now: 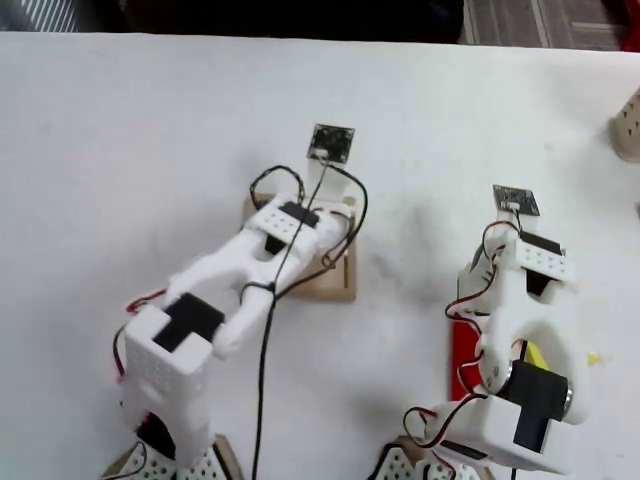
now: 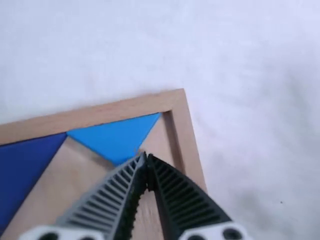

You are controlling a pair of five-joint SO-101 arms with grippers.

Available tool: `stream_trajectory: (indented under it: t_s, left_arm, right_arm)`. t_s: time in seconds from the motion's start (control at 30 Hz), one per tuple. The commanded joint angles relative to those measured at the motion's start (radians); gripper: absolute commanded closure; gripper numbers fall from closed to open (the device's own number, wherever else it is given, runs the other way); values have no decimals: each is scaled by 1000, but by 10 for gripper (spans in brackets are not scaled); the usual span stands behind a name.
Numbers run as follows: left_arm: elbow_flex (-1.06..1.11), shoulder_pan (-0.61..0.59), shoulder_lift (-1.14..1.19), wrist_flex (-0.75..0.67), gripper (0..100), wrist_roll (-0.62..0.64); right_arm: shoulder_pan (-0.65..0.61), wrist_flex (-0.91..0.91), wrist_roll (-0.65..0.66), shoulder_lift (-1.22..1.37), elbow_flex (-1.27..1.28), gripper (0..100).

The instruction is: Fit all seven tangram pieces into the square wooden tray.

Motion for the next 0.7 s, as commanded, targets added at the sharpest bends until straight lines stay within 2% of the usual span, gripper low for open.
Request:
stream_trajectory:
  t_s: [0.0, 0.33, 0.53, 0.67]
  left_arm:
    - [-46, 45, -28, -14, 977, -9]
    - [118, 5, -271, -9, 977, -6]
    - [124, -90, -179, -9, 977, -9]
    - [44, -111, -84, -5, 977, -9]
  right_arm:
    - [-10, -16, 14, -39, -5, 974]
    - [-10, -18, 14, -39, -5, 974]
    - [-10, -18, 14, -39, -5, 974]
    - [-8, -18, 14, -39, -5, 974]
